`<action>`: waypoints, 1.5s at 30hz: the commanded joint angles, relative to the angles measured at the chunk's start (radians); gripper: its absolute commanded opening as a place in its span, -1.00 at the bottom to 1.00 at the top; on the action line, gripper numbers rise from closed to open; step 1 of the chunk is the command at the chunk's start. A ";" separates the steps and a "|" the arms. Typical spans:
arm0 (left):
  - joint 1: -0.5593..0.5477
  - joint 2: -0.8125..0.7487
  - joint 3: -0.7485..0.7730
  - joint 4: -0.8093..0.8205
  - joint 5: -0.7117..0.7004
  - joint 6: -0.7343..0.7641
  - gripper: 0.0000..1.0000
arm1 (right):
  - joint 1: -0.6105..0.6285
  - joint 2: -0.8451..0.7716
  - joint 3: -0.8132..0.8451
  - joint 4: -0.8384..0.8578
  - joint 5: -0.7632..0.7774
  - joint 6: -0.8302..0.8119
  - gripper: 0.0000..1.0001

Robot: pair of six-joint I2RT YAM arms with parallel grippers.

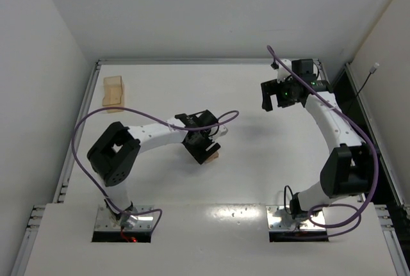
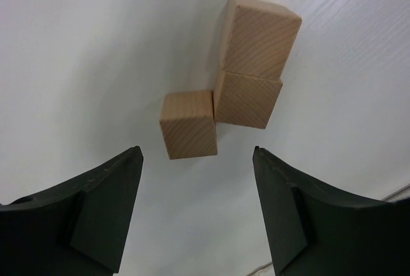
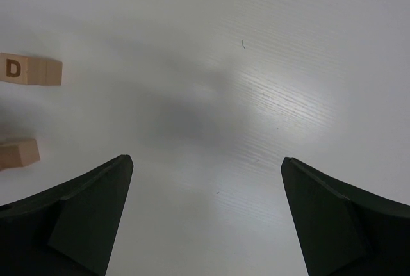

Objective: Build the wood block tower

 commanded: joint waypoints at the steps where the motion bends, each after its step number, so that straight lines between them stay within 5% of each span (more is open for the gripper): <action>1: -0.005 0.022 0.038 0.037 0.024 -0.007 0.32 | -0.013 -0.007 0.003 0.012 -0.023 0.019 1.00; 16: 0.055 0.115 0.076 0.064 0.042 -0.026 -0.06 | -0.041 0.030 0.012 0.003 -0.054 0.019 1.00; 23: 0.075 0.133 0.098 0.055 0.042 -0.035 -0.49 | -0.041 0.048 0.022 0.003 -0.072 0.019 1.00; 27: 0.075 0.072 0.109 0.035 0.042 -0.056 -1.00 | -0.041 0.048 0.022 -0.006 -0.081 0.019 0.97; 37: 0.052 -0.135 0.236 -0.150 0.013 -0.064 -1.00 | -0.041 0.039 0.022 -0.006 -0.139 0.039 0.97; 45: 0.061 0.076 0.616 -0.384 0.003 0.000 -1.00 | -0.032 0.059 0.040 -0.015 -0.172 0.039 0.97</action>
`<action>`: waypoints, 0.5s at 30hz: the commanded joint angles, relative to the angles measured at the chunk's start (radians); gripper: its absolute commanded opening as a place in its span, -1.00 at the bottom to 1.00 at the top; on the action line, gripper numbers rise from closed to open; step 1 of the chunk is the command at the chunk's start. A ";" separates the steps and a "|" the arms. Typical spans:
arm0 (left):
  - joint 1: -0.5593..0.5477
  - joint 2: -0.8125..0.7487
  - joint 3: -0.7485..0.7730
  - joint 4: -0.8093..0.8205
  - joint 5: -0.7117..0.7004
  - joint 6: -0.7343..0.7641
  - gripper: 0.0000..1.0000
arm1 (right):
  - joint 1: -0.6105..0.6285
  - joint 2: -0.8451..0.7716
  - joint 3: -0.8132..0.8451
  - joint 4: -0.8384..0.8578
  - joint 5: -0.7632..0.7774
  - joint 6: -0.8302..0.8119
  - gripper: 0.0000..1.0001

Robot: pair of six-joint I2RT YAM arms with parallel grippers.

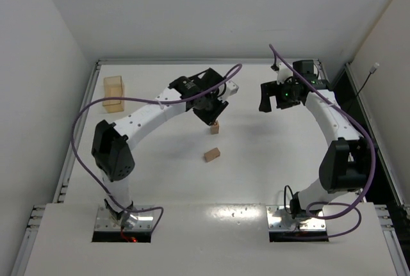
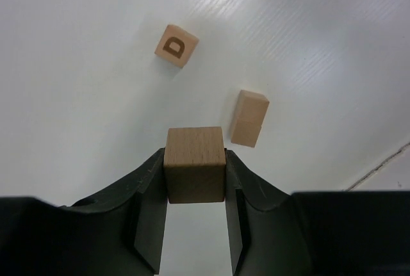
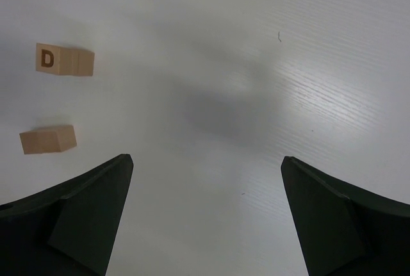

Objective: Build the wood block tower

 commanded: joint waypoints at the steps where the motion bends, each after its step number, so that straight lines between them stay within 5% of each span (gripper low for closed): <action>1: 0.003 0.089 0.136 -0.133 -0.007 0.041 -1.00 | 0.003 0.014 0.040 -0.006 -0.037 0.019 0.97; 7: 0.012 0.269 0.365 -0.236 -0.037 0.060 -1.00 | 0.003 0.005 0.027 -0.006 -0.037 0.010 0.97; 15: 0.023 0.338 0.423 -0.247 -0.071 0.060 -1.00 | 0.003 -0.006 0.018 0.003 -0.028 0.010 0.95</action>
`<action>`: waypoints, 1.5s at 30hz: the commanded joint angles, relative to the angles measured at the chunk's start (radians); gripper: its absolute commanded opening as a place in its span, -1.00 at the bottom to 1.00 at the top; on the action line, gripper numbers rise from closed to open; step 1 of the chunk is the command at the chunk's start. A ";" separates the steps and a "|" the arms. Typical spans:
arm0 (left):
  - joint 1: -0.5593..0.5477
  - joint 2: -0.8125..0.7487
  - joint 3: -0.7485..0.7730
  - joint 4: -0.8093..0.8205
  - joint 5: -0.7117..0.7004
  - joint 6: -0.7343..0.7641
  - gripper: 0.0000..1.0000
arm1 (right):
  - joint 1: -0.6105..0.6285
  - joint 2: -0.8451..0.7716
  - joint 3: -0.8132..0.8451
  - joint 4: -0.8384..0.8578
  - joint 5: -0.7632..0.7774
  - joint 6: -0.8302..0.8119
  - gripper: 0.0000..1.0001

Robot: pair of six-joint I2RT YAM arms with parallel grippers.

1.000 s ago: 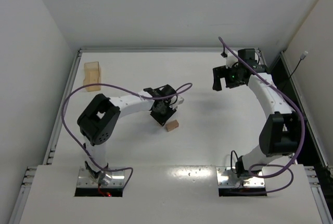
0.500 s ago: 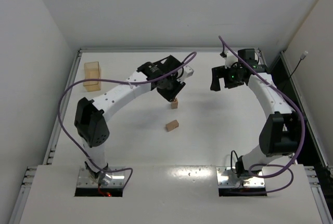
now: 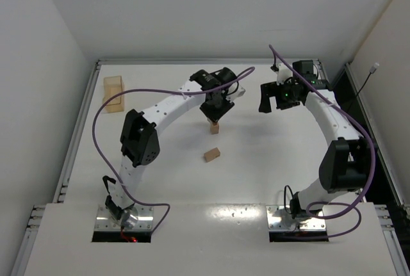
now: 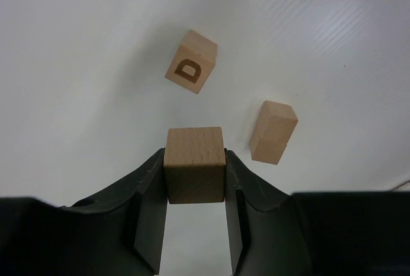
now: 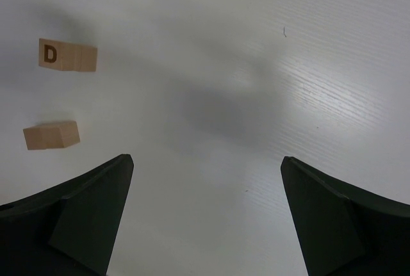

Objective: Build the wood block tower

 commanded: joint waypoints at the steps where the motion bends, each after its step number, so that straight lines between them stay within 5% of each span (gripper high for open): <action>1: 0.024 0.011 0.056 -0.025 -0.023 0.011 -1.00 | 0.003 -0.008 0.018 0.018 -0.015 0.008 0.95; 45: 0.055 0.186 0.167 -0.006 0.095 0.002 -1.00 | -0.007 0.011 0.009 0.018 0.003 0.008 0.93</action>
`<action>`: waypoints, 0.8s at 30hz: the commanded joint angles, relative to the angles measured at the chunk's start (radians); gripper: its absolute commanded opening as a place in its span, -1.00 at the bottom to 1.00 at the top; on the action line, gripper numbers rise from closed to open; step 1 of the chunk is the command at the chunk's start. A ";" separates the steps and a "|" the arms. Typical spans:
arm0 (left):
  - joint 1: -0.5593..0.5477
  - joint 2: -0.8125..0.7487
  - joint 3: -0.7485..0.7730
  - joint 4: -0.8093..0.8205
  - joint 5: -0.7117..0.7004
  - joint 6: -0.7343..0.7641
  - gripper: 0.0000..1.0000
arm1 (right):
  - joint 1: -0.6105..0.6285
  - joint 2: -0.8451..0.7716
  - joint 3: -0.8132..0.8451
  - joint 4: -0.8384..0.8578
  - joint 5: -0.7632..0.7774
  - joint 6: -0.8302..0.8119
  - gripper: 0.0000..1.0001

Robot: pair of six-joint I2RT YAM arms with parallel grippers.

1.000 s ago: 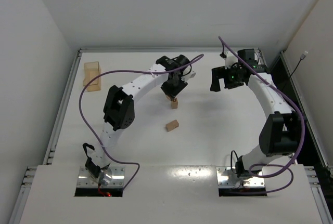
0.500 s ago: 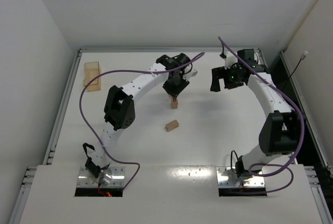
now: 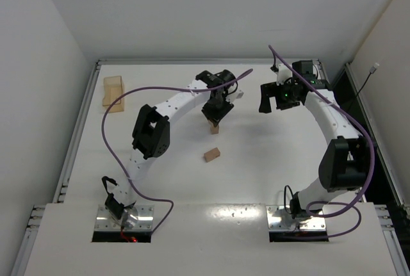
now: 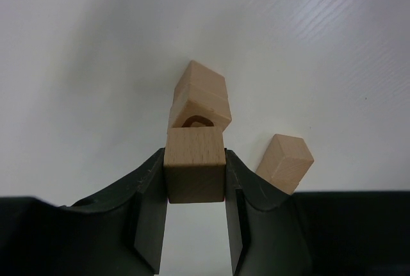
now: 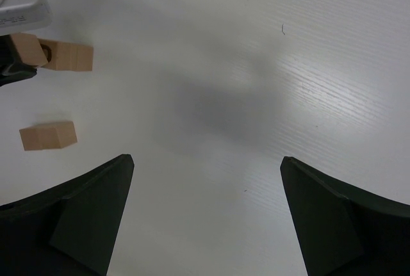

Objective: Build the wood block tower

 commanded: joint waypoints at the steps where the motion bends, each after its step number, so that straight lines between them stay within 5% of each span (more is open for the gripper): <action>1: 0.007 0.000 0.050 0.010 0.021 0.000 -1.00 | -0.006 0.010 0.009 0.018 -0.003 0.008 0.93; 24: 0.007 0.018 0.058 0.019 0.030 0.000 -1.00 | -0.006 0.029 0.009 0.018 -0.003 0.008 0.93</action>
